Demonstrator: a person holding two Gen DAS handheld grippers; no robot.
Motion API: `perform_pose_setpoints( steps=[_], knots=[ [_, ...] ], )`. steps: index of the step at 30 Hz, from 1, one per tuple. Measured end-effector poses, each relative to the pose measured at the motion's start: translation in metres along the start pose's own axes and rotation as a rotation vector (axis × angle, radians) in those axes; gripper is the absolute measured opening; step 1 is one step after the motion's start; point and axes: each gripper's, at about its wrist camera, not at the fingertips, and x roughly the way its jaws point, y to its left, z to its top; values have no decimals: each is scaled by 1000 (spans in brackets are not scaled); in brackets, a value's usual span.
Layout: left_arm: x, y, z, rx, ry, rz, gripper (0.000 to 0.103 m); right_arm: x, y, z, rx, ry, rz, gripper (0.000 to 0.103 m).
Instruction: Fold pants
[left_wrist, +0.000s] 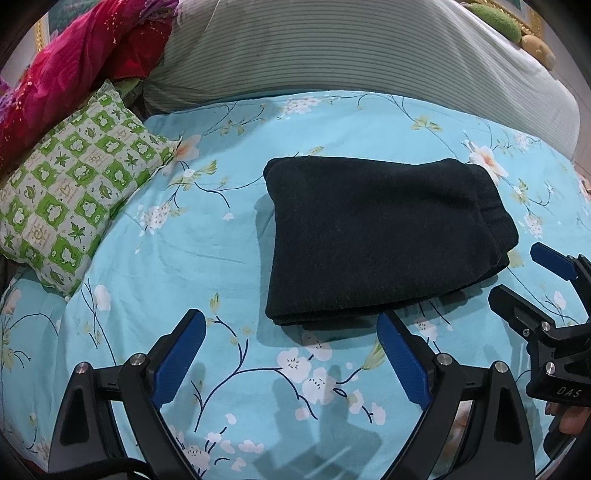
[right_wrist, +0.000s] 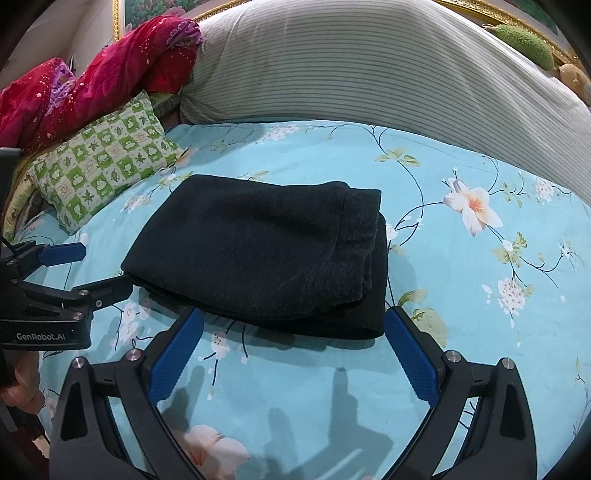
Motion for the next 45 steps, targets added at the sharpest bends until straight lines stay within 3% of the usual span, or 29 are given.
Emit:
perform_pose_setpoints(
  steps=[45],
  knots=[
    [14, 5, 27, -38, 23, -4, 94, 9, -19, 19, 31, 7, -6, 98]
  ],
)
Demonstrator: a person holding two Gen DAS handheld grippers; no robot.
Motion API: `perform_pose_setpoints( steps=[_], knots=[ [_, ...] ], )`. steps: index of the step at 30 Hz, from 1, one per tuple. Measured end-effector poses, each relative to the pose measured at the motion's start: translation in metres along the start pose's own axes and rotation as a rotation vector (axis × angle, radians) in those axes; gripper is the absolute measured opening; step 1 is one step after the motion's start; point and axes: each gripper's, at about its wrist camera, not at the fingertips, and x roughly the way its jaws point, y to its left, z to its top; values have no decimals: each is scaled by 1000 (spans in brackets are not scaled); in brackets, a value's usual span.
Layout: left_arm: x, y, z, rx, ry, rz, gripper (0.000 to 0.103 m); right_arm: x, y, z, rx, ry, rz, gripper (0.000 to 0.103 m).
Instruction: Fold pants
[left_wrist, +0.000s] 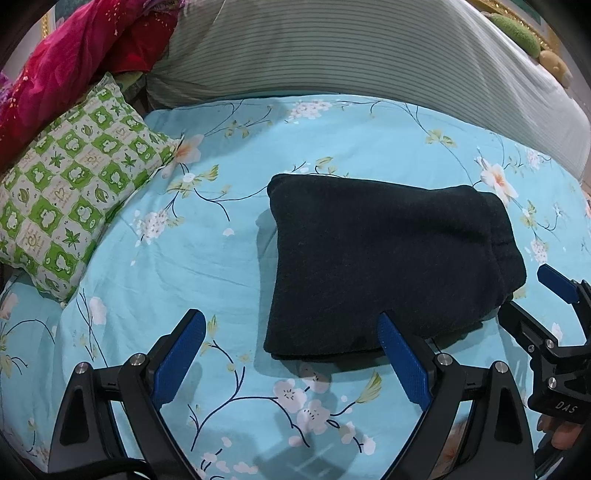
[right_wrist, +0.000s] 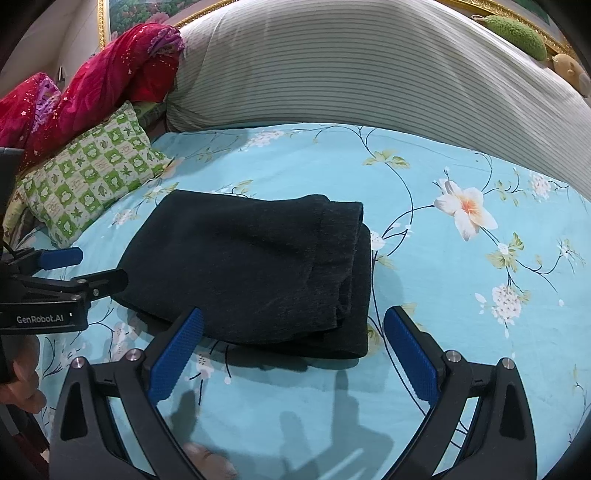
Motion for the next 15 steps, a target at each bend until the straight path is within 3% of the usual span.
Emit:
perform_pose_setpoints(
  steps=[15],
  knots=[
    [8, 0, 4, -6, 50, -5, 94, 3, -6, 1, 10, 14, 3, 98]
  ],
)
